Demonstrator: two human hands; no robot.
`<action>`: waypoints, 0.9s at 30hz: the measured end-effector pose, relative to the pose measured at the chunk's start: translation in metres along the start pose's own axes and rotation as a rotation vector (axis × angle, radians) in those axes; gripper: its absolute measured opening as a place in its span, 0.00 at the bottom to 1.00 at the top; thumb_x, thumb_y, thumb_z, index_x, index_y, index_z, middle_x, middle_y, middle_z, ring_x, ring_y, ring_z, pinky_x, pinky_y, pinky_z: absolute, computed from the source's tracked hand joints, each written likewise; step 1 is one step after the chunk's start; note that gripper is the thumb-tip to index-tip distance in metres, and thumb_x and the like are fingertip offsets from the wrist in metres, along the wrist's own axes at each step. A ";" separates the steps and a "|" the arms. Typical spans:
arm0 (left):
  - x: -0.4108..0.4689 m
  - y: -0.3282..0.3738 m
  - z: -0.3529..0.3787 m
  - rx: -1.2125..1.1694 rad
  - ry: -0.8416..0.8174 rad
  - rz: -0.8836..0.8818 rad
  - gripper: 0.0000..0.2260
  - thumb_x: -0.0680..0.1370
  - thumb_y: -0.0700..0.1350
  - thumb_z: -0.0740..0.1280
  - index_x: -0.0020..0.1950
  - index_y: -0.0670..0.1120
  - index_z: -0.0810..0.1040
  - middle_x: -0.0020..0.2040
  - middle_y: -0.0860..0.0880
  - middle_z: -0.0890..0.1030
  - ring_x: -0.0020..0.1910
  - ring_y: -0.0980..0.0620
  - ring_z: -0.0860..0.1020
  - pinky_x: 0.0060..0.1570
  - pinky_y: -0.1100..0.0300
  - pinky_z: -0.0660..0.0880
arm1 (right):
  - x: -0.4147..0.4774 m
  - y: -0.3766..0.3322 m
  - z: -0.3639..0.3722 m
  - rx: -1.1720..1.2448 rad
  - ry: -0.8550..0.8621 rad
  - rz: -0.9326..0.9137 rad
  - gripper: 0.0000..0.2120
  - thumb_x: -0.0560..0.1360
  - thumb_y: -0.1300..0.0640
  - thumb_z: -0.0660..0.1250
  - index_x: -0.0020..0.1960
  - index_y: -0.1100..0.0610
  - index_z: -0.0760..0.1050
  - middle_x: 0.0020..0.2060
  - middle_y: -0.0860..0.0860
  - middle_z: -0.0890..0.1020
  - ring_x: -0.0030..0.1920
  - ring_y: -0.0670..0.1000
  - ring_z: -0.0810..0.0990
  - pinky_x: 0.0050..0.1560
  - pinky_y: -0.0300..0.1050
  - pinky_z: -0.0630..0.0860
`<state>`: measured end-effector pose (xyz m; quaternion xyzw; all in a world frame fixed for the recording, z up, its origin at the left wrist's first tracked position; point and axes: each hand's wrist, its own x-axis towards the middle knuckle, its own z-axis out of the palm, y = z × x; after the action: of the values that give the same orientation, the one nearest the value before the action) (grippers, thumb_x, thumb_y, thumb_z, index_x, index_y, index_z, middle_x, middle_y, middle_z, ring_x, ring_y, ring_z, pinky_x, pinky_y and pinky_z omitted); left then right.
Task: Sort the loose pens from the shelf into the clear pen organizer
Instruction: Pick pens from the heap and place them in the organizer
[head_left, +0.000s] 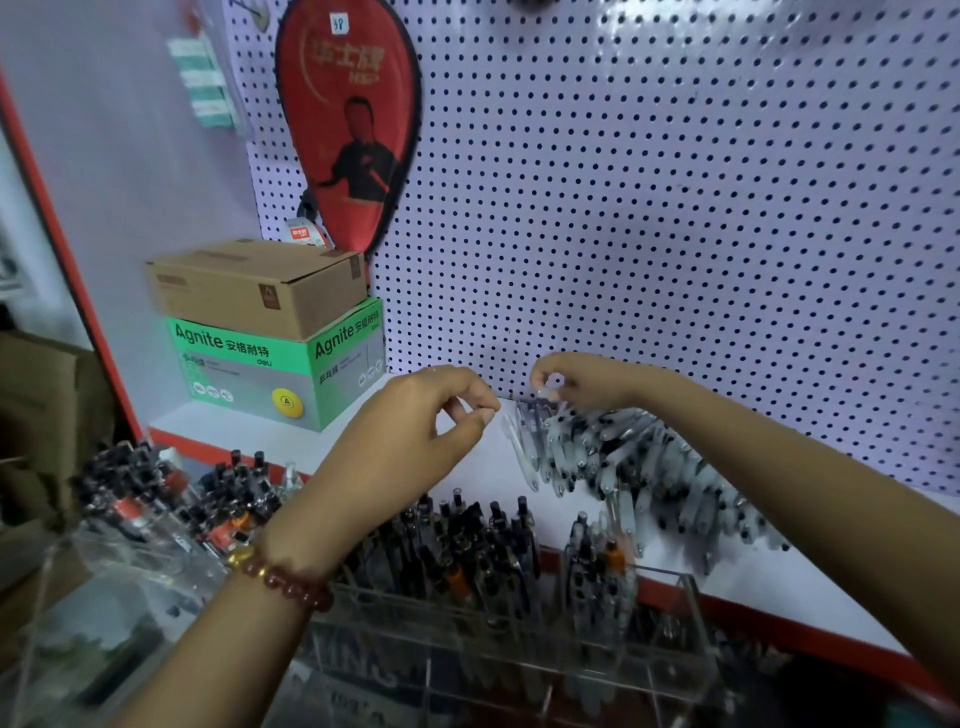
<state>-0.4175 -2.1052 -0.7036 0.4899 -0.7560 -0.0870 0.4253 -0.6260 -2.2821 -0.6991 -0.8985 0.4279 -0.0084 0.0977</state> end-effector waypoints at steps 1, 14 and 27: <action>0.000 -0.001 0.001 -0.016 -0.001 -0.023 0.06 0.78 0.44 0.66 0.47 0.56 0.79 0.44 0.61 0.80 0.44 0.60 0.77 0.48 0.54 0.76 | -0.006 -0.004 -0.003 0.045 0.081 -0.008 0.09 0.80 0.64 0.56 0.53 0.52 0.70 0.51 0.47 0.74 0.43 0.54 0.76 0.45 0.47 0.73; 0.005 0.015 0.002 -0.710 0.122 -0.335 0.09 0.84 0.45 0.53 0.60 0.51 0.71 0.52 0.48 0.81 0.45 0.52 0.84 0.51 0.59 0.78 | -0.075 -0.114 -0.016 0.503 0.416 -0.563 0.05 0.77 0.68 0.64 0.51 0.61 0.75 0.46 0.54 0.75 0.47 0.52 0.79 0.53 0.38 0.75; 0.003 0.004 0.001 -0.533 0.273 -0.320 0.13 0.80 0.33 0.59 0.42 0.47 0.76 0.42 0.53 0.78 0.34 0.61 0.81 0.45 0.56 0.80 | -0.005 -0.057 0.019 -0.183 0.067 -0.015 0.09 0.78 0.57 0.62 0.53 0.56 0.79 0.49 0.48 0.82 0.52 0.49 0.76 0.58 0.48 0.73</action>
<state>-0.4215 -2.1066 -0.7007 0.4809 -0.5564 -0.2808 0.6166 -0.5832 -2.2402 -0.7068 -0.9061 0.4231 0.0001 0.0007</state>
